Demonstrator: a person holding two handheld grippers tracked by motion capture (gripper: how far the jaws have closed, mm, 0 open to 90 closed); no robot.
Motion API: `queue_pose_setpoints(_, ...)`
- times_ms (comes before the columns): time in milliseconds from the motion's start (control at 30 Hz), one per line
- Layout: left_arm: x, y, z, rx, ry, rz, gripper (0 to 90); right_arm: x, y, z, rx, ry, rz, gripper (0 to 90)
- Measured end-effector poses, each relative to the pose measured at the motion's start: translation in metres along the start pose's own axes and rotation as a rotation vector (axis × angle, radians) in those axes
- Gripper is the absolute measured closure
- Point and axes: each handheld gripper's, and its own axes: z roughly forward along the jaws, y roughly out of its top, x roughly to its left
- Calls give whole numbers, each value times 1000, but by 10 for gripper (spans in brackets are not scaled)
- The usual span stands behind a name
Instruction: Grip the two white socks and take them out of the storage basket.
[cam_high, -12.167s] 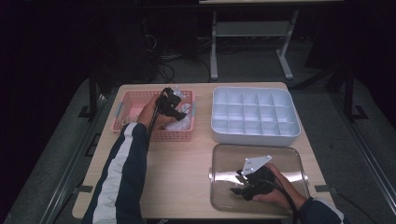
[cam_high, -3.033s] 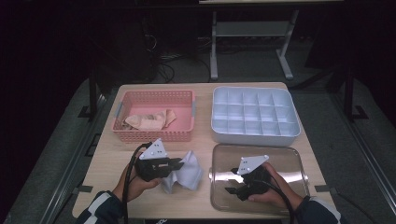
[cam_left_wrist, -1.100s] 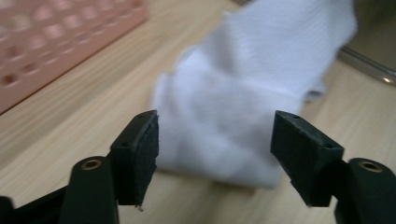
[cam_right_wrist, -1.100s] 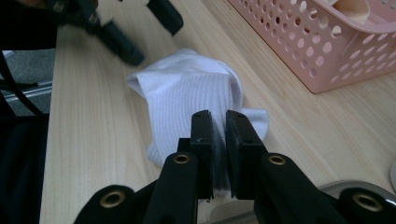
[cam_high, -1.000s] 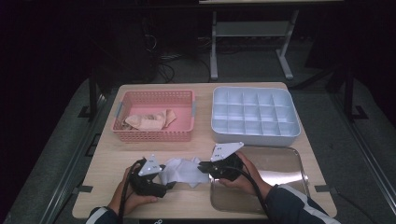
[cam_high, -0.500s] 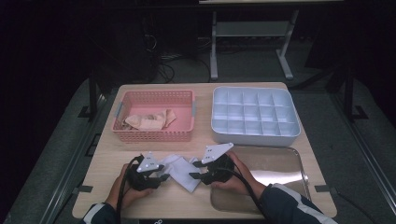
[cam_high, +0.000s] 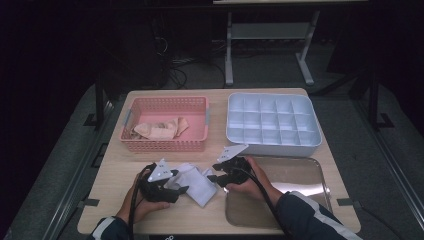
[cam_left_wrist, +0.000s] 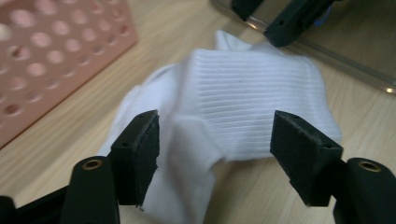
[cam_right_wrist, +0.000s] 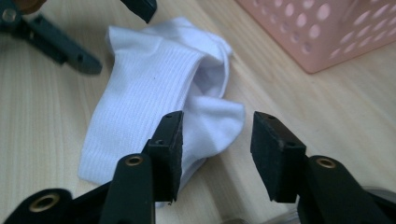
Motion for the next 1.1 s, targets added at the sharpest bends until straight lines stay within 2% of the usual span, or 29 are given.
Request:
queue_pose_setpoints(67,0,0,6,20,-9,5,371,1,1,4,22,20,-10,506)
queue_pose_setpoints(100,1,0,9,33,-13,4,434,2,1,6,30,24,-22,518)
queue_pose_setpoints(133,2,0,11,39,-19,5,458,2,0,10,50,12,-45,521)
queue_pose_setpoints(200,3,-2,13,61,-19,27,576,2,-1,15,72,9,-36,553)
queue_pose_setpoints(267,6,-4,13,76,-23,41,672,2,-3,20,84,22,-25,618)
queue_pose_setpoints(300,7,-5,12,78,-26,36,728,2,-4,22,94,20,-37,714)
queue_pose_setpoints(367,10,-8,8,76,-25,26,827,5,-6,23,95,33,-66,810)
queue_pose_setpoints(400,12,-9,6,76,-27,26,843,6,-7,23,95,30,-66,848)
queue_pose_setpoints(533,20,-15,-3,79,-11,14,859,7,-7,21,89,38,-59,868)
queue_pose_setpoints(567,22,-16,-7,68,-11,5,859,5,-8,21,94,35,-79,868)
queue_pose_setpoints(667,31,-21,-18,67,27,-10,857,6,-8,19,97,22,-79,867)
queue_pose_setpoints(733,38,-27,-23,86,61,-22,857,5,-8,17,100,9,-90,867)
queue_pose_setpoints(767,43,-30,-25,94,72,-38,857,4,-8,16,100,0,-100,868)
queue_pose_setpoints(833,51,-37,-30,103,101,-69,853,4,-8,14,99,-4,-88,867)
queue_pose_setpoints(867,57,-41,-32,106,113,-96,851,4,-8,13,99,-12,-92,867)
queue_pose_setpoints(933,62,-47,-33,126,124,-124,843,1,-7,10,91,-24,-104,866)
queue_pose_setpoints(967,64,-48,-32,134,131,-131,819,1,-7,9,87,-28,-93,864)
queue_pose_setpoints(1000,64,-49,-32,141,136,-137,793,-1,-7,8,82,-32,-113,858)
queue_pose_setpoints(1033,64,-49,-31,141,143,-146,760,-1,-7,7,79,-33,-111,837)
queue_pose_setpoints(1100,64,-47,-31,124,156,-160,666,1,-5,4,66,-34,-81,802)
